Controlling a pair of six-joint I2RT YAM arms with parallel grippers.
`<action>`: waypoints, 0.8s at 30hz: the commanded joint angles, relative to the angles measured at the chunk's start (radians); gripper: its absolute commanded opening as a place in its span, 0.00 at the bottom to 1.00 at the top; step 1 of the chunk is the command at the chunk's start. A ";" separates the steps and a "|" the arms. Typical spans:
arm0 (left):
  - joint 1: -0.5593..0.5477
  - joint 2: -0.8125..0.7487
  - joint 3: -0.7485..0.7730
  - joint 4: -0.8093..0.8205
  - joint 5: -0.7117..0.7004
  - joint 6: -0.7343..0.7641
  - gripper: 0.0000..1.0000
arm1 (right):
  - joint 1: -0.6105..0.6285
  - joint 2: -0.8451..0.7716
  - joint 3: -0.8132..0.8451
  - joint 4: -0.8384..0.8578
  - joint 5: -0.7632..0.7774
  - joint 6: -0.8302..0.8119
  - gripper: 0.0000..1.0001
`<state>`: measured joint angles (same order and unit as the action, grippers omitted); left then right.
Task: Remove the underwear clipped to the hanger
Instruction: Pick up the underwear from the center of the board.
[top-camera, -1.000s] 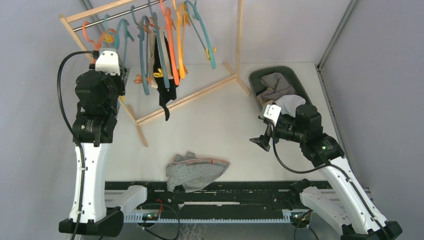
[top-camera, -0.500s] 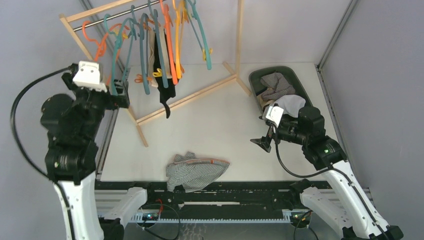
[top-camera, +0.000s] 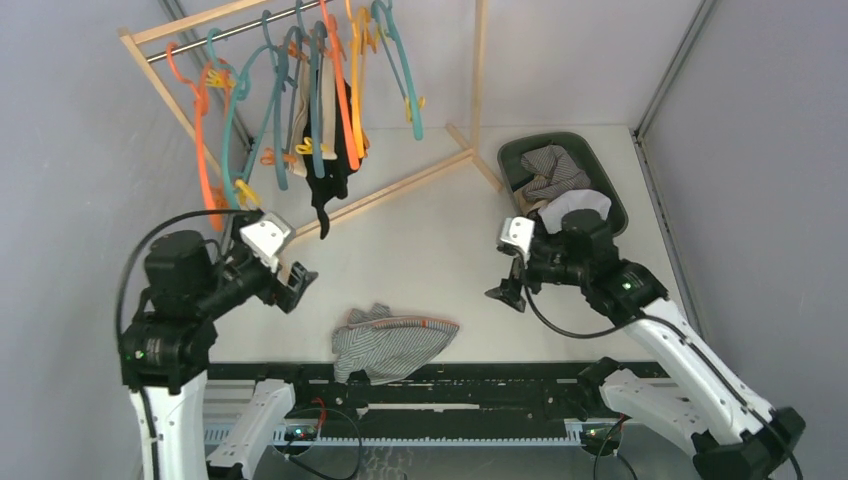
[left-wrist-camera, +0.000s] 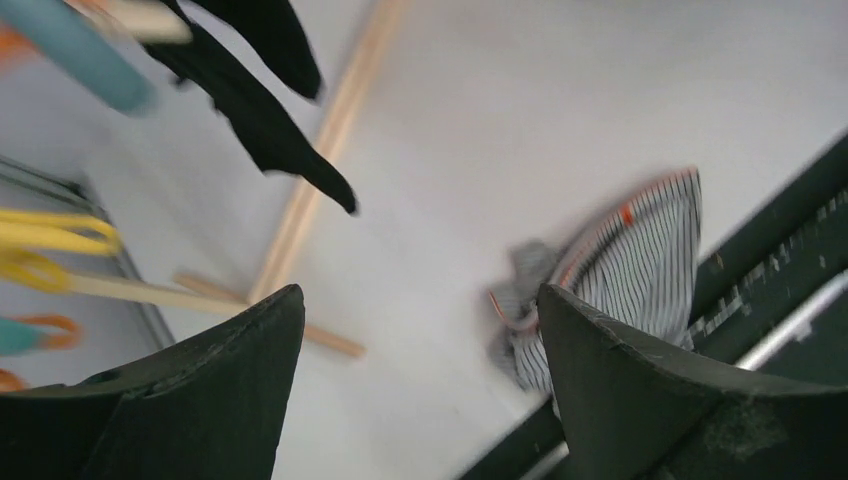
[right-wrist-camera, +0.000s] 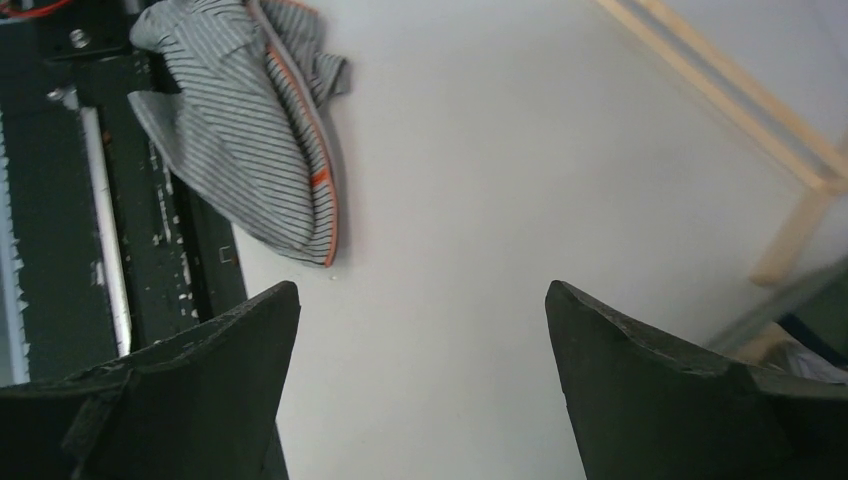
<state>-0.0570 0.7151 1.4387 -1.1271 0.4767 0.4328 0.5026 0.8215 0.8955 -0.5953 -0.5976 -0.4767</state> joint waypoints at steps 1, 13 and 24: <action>-0.001 -0.064 -0.168 -0.072 0.051 0.148 0.89 | 0.086 0.106 0.005 0.075 0.000 -0.015 0.92; -0.026 -0.111 -0.584 -0.029 0.043 0.398 0.89 | 0.263 0.348 0.003 0.181 0.087 -0.007 0.91; -0.384 0.120 -0.776 0.222 -0.139 0.377 0.91 | 0.101 0.239 -0.021 0.172 0.039 0.012 0.91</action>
<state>-0.3489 0.7631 0.6960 -1.0569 0.4175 0.8051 0.6792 1.1252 0.8715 -0.4564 -0.5171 -0.4797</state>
